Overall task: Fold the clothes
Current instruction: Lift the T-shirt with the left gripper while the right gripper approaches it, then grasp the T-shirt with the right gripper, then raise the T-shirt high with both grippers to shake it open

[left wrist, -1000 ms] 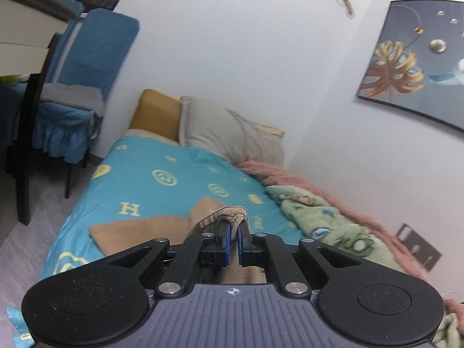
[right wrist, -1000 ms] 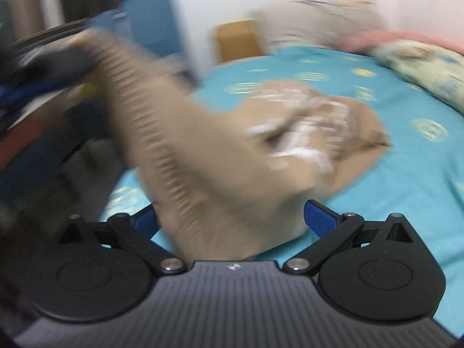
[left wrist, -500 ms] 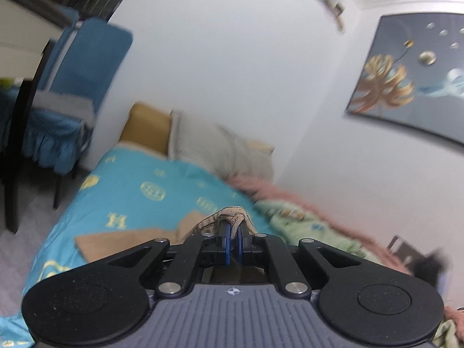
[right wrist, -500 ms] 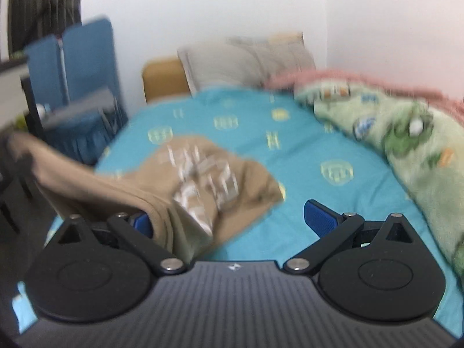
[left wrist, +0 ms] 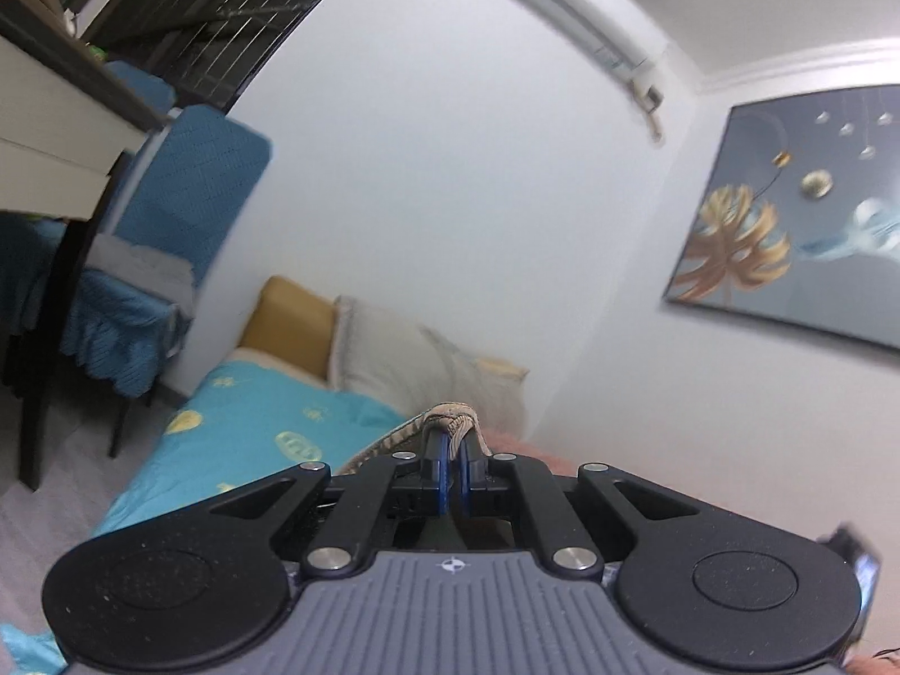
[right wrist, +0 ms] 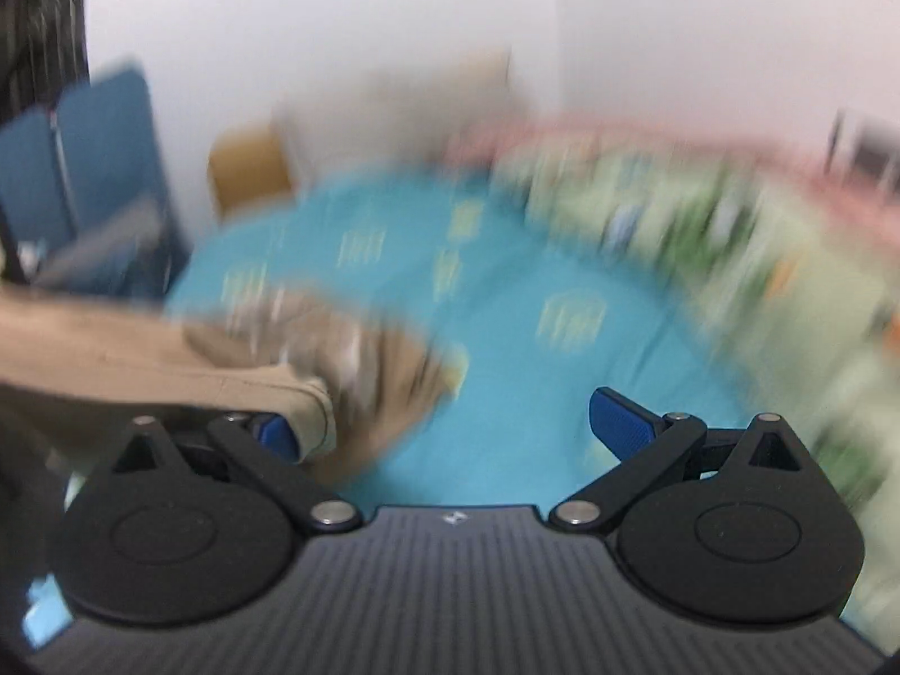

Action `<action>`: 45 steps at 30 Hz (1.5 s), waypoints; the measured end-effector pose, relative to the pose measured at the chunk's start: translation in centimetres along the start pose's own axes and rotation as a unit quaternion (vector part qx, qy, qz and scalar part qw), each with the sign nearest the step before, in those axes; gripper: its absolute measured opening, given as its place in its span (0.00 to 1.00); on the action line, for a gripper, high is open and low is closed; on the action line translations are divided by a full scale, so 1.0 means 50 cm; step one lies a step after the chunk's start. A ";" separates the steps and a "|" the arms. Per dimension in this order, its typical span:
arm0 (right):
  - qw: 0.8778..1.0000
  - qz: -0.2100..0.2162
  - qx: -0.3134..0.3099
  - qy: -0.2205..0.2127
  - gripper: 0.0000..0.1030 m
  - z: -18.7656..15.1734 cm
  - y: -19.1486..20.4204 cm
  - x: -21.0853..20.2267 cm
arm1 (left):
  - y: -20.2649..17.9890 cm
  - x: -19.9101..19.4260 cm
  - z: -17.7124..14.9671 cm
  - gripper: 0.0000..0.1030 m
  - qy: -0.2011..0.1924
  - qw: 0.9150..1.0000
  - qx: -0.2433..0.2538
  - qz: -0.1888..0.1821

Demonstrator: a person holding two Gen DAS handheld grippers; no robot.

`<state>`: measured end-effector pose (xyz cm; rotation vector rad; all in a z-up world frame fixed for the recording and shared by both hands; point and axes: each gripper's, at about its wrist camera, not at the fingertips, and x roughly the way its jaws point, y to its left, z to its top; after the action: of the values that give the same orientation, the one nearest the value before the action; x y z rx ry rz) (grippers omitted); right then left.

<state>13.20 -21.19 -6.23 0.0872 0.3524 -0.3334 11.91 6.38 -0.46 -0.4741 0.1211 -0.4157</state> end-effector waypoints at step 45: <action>0.963 0.193 0.121 0.143 0.07 -0.053 -0.002 0.091 | 0.010 0.146 -0.218 0.72 0.180 0.889 0.323 0.271</action>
<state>16.35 -22.29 -10.33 0.4423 0.5694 0.0275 16.47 -0.77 -10.45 0.3075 0.4477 0.0283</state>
